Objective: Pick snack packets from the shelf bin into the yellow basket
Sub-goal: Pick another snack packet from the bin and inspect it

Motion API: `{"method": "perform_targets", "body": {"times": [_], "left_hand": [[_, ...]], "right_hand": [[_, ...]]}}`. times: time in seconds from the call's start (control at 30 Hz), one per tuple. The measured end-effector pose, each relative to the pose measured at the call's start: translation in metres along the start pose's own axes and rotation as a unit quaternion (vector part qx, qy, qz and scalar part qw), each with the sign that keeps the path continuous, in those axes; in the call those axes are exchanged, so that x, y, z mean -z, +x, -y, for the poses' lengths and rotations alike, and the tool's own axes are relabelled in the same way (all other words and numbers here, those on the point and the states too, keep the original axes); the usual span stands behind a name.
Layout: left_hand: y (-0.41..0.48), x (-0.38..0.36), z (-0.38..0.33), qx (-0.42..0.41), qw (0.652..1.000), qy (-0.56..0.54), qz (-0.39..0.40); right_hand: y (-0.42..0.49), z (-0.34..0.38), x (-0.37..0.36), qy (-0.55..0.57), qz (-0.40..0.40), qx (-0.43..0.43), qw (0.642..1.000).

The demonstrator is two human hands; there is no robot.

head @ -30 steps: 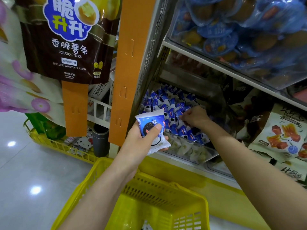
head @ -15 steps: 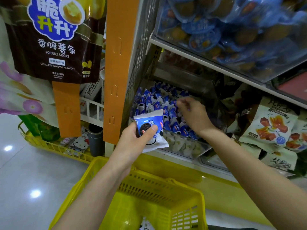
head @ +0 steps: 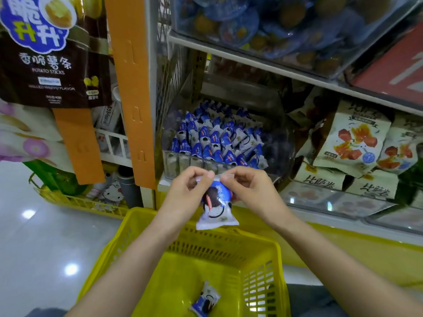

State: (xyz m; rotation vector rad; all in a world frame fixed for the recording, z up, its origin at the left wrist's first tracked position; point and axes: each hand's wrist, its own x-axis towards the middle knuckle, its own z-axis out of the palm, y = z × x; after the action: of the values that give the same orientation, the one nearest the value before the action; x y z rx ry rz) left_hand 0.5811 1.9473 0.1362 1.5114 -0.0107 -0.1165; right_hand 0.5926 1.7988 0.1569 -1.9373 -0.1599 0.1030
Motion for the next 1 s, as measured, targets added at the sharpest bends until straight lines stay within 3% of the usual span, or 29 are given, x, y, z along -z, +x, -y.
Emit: {"method": "perform_targets", "body": {"times": [0.1, 0.23, 0.33, 0.4, 0.5, 0.63, 0.7, 0.83, 1.0], "left_hand": [[0.001, -0.003, 0.004, 0.008, 0.999, 0.025, -0.022], [0.000, -0.007, 0.011, 0.025, 0.998, 0.049, -0.021], [0.001, -0.009, 0.014, 0.027, 0.998, 0.049, -0.009], [0.002, -0.009, 0.013, 0.034, 0.999, 0.038, 0.015], [0.003, -0.008, 0.014, 0.069, 0.996, 0.033, 0.044], [0.005, -0.005, 0.015, 0.066, 0.998, -0.024, 0.000], [0.004, -0.003, 0.012, 0.047, 0.996, -0.075, -0.011], [0.000, -0.002, 0.007, -0.005, 0.998, -0.056, -0.011], [-0.005, -0.005, 0.006, 0.001, 0.997, -0.066, -0.027]], "right_hand": [[-0.008, -0.011, -0.003, -0.010, -0.002, 0.016, 1.000], [-0.014, -0.020, -0.002, -0.174, -0.035, 0.129, 0.976], [-0.018, -0.022, 0.000, -0.202, -0.038, 0.156, 0.966], [-0.019, -0.024, 0.002, -0.159, -0.068, 0.125, 0.977], [-0.019, -0.022, 0.005, 0.018, -0.103, 0.007, 0.995], [-0.023, -0.019, 0.008, 0.200, -0.095, -0.099, 0.970], [-0.025, -0.019, 0.008, 0.196, -0.075, -0.098, 0.973], [-0.029, -0.019, 0.003, 0.083, -0.003, -0.064, 0.994], [-0.028, -0.020, 0.002, 0.132, 0.013, -0.098, 0.986]]}}
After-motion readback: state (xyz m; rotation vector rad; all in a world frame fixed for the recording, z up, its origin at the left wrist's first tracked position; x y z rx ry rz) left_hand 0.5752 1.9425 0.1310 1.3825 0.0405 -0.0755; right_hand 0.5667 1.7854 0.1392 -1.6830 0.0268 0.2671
